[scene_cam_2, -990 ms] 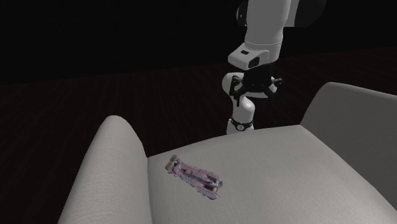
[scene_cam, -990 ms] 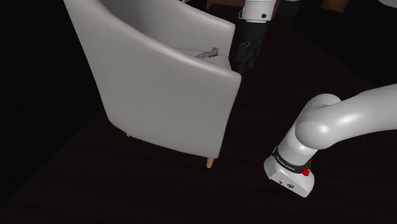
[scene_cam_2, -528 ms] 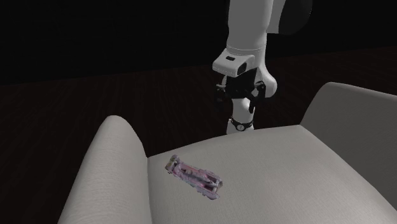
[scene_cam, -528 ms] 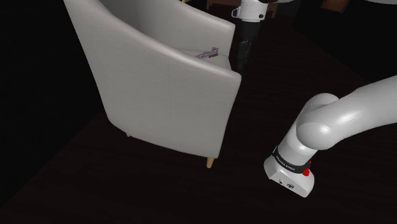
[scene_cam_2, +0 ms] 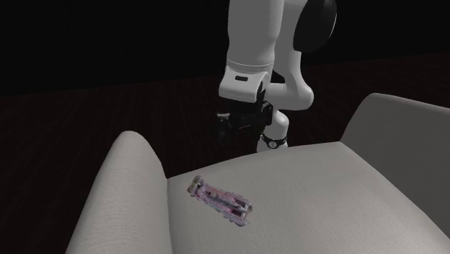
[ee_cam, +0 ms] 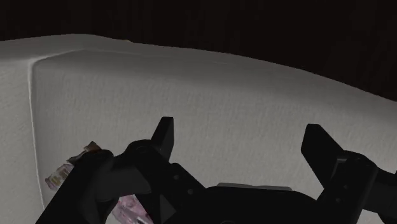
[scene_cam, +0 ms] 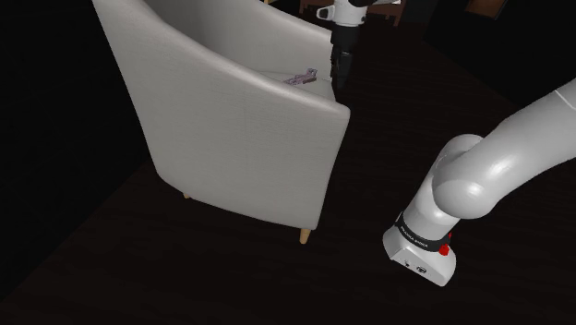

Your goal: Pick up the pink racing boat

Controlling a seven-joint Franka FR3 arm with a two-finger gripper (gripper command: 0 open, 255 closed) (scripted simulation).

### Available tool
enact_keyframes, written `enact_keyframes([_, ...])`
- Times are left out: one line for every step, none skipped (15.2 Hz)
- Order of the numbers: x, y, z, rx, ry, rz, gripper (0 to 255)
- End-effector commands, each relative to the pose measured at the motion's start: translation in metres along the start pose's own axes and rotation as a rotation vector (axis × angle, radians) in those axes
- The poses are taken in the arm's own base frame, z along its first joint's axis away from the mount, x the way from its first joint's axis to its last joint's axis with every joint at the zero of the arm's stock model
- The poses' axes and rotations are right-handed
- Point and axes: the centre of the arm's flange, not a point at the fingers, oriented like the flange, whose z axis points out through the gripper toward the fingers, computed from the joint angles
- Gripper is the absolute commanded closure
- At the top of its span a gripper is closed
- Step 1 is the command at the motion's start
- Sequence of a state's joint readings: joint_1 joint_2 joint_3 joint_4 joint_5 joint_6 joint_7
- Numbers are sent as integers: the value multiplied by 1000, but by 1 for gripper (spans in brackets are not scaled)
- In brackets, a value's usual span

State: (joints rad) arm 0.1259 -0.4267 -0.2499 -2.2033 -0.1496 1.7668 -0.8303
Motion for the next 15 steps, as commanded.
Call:
enact_keyframes([9,20,-2,-23,7,-117,0])
enact_keyframes([16,30,-2,-34,11,-170,0])
enact_keyframes([23,39,-3,-44,15,-224,0])
enact_keyframes([31,47,-3,-55,19,-278,0])
enact_keyframes([39,55,-4,-65,23,-331,0])
enact_keyframes([47,63,-5,-76,27,-385,0])
enact_keyframes([56,70,-6,-86,31,-439,0])
enact_keyframes([65,77,-7,-97,35,-492,0])
enact_keyframes([75,83,-9,-107,39,-546,0])
enact_keyframes([85,89,-10,-118,43,-600,0])
enact_keyframes([85,89,-10,-118,43,-600,0])
enact_keyframes([85,89,-5,-118,43,-600,0])
enact_keyframes([85,89,1,-118,43,-600,0])
enact_keyframes([85,89,6,-118,43,-600,0])
enact_keyframes([86,89,11,-118,43,-600,0])
